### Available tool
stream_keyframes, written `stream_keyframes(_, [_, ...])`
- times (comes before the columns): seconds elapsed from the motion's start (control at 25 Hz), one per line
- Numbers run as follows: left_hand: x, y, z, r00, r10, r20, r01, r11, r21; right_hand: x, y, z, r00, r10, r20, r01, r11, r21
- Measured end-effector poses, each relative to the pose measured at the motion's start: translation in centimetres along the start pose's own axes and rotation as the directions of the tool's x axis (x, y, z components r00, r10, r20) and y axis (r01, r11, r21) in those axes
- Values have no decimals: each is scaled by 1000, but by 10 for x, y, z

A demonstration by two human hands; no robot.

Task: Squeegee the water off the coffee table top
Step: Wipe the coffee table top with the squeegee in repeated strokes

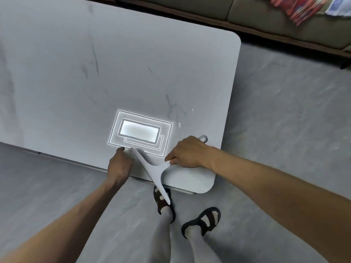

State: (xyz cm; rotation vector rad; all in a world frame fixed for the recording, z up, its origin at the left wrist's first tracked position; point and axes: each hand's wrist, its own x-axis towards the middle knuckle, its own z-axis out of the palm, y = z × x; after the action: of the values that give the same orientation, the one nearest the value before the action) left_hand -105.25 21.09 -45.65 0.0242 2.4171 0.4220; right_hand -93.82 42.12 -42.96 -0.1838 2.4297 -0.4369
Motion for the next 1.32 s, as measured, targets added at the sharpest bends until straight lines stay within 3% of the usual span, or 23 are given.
stream_keyframes(0.2, [25,3,-15,992,106,70,-113,988,104,31,1,-3,999,31,26,-33,997,66])
stream_keyframes(0.32, [32,23,-6,968,242,72,-251,953,167,15,45,-11,983,182,-2,-179,968,176])
stream_keyframes(0.48, [28,57,19,893,421,161,-450,826,338,-27,109,-18,886,456,-82,-420,865,274])
stream_keyframes(0.64, [17,95,60,815,496,301,-578,654,488,-81,155,-6,775,618,-128,-543,756,365])
stream_keyframes(0.8, [-3,125,90,828,403,389,-543,749,379,-134,177,18,700,694,-171,-600,700,387])
stream_keyframes(0.96, [-13,139,106,842,317,436,-499,764,409,-183,201,35,623,764,-169,-681,636,364])
stream_keyframes(1.0, [-16,141,108,828,321,459,-524,735,431,-193,206,35,607,776,-171,-699,624,349])
stream_keyframes(1.08, [-14,147,104,847,379,372,-531,617,580,-207,213,27,597,785,-167,-718,615,326])
stream_keyframes(1.12, [-12,146,105,855,351,381,-517,615,595,-209,216,18,593,788,-163,-718,610,336])
stream_keyframes(1.16, [-11,141,112,854,341,394,-520,601,607,-207,220,8,589,793,-156,-710,600,369])
stream_keyframes(1.24, [-14,146,114,880,306,363,-468,688,555,-188,225,-16,576,807,-133,-646,549,530])
stream_keyframes(1.28, [-16,154,109,918,246,311,-383,756,531,-171,226,-29,559,820,-122,-584,495,643])
stream_keyframes(1.32, [-15,157,107,908,270,319,-404,764,503,-150,225,-41,535,838,-108,-499,416,760])
